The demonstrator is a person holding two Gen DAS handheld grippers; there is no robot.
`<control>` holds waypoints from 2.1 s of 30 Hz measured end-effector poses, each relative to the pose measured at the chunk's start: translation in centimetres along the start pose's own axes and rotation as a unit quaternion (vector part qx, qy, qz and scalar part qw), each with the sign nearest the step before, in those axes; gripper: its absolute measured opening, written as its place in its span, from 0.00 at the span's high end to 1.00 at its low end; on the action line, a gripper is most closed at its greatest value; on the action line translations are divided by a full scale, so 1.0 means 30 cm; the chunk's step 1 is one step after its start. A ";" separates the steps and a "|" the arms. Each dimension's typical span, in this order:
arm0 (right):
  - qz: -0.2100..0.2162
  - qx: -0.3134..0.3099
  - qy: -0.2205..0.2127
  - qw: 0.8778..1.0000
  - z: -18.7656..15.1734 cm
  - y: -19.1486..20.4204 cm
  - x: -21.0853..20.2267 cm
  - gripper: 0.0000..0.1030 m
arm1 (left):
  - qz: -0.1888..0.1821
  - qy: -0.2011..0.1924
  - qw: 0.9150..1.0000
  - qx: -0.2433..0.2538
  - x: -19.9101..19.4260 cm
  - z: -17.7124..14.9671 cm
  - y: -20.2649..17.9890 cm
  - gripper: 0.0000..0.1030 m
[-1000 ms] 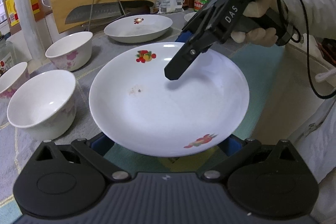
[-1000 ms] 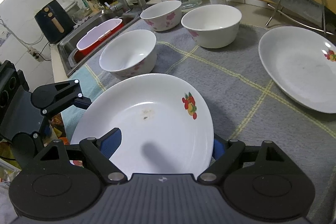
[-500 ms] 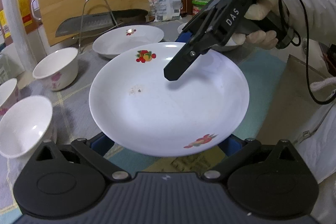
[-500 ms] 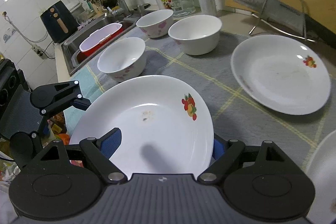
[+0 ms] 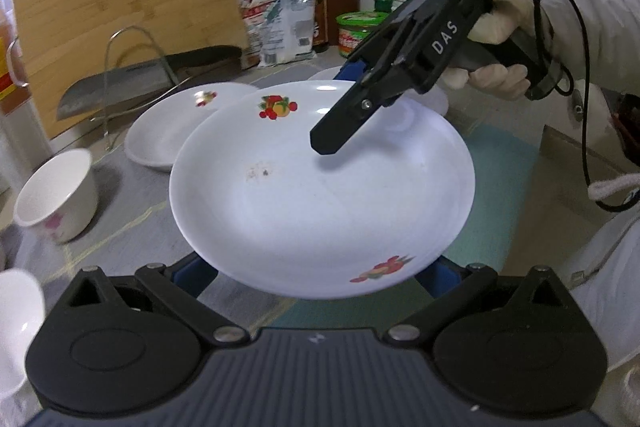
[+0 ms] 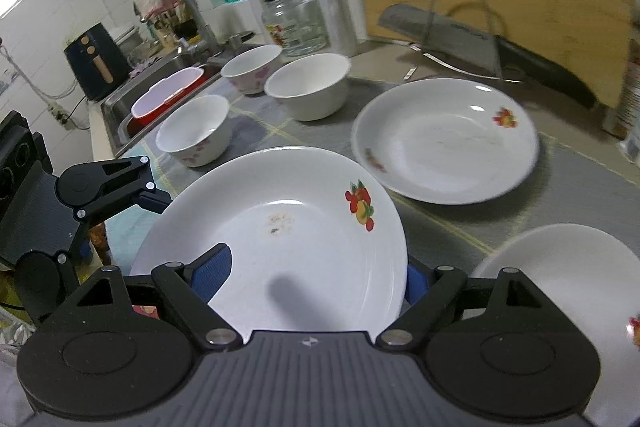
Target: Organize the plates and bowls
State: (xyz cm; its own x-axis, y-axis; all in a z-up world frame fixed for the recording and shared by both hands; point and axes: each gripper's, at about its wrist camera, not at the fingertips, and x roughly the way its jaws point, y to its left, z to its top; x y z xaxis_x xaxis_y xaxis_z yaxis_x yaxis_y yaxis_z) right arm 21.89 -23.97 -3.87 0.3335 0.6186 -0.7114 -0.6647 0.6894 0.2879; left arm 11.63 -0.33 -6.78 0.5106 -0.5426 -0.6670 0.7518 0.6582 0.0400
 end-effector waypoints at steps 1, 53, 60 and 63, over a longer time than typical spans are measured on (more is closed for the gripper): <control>-0.003 0.002 -0.002 1.000 -0.005 -0.015 -0.013 0.13 | -0.002 -0.001 1.000 0.004 0.011 0.014 -0.006 0.00; -0.095 0.083 -0.022 0.992 -0.149 -0.494 -0.241 0.13 | -0.077 0.017 0.995 0.059 0.491 0.361 -0.171 0.01; -0.099 0.098 -0.019 0.990 -0.156 -0.508 -0.228 0.13 | -0.080 0.025 0.994 0.063 0.502 0.369 -0.170 0.01; -0.098 0.101 -0.019 0.990 -0.156 -0.511 -0.227 0.13 | -0.078 0.036 0.994 0.069 0.505 0.379 -0.177 0.00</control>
State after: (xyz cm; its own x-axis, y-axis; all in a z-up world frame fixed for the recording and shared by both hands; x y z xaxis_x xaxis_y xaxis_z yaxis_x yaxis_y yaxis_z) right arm 26.68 -40.52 -6.43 0.4700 0.4758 -0.7435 -0.4391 0.8567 0.2706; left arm 20.11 -17.98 -8.65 0.3564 -0.5897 -0.7248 0.8714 0.4896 0.0302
